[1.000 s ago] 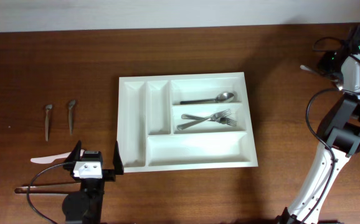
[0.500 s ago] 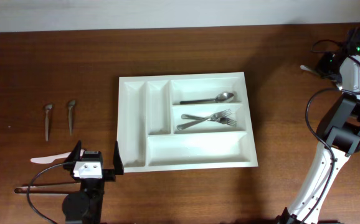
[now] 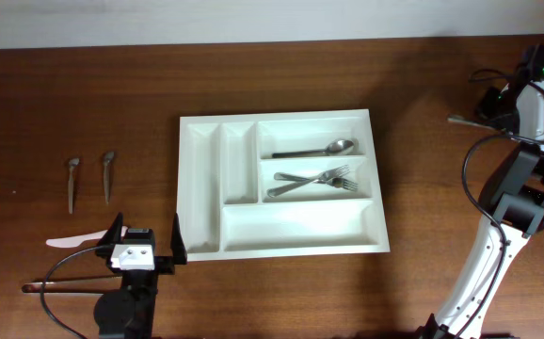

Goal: Pack container
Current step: 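Align the right gripper over the spoon handle and descend, then close the right gripper on the spoon handle and lift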

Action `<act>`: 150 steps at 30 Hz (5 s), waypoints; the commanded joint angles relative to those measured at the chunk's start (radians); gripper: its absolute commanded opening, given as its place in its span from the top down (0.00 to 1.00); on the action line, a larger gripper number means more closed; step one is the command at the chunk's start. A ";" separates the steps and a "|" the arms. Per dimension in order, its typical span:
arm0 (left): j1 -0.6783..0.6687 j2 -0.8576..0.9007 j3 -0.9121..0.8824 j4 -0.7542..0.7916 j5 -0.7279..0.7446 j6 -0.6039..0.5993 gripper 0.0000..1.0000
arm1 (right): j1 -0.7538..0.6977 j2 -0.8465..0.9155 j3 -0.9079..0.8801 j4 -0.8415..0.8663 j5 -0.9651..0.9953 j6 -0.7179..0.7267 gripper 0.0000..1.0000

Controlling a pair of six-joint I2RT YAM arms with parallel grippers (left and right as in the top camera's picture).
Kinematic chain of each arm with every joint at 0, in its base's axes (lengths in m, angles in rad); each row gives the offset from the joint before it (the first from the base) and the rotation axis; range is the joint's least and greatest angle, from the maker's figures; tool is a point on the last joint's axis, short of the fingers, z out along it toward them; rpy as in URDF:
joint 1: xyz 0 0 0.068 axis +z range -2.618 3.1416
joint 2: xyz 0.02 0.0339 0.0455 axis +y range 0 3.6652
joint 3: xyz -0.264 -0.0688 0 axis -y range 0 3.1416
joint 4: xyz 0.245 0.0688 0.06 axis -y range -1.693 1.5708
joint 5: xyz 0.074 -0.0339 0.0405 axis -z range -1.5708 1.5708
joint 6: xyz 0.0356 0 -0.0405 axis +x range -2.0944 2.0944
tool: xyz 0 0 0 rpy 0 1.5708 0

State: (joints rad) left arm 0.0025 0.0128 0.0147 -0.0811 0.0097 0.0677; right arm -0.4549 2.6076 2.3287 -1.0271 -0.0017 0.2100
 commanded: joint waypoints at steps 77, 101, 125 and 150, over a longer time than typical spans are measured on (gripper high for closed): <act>0.005 -0.007 -0.006 -0.002 -0.007 0.019 0.01 | -0.018 0.019 0.255 -0.444 0.098 0.658 0.01; 0.005 -0.007 -0.006 -0.002 -0.007 0.019 0.01 | -0.023 0.082 0.251 -0.456 0.092 0.624 0.01; 0.005 -0.007 -0.006 -0.002 -0.007 0.019 0.01 | -0.042 0.083 0.199 -0.414 0.085 0.553 0.01; 0.005 -0.007 -0.006 -0.002 -0.007 0.019 0.01 | -0.042 0.083 0.104 -0.370 0.085 0.554 0.01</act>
State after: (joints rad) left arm 0.0025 0.0128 0.0147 -0.0811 0.0097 0.0677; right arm -0.4969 2.6610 2.4706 -1.4010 0.0677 0.7624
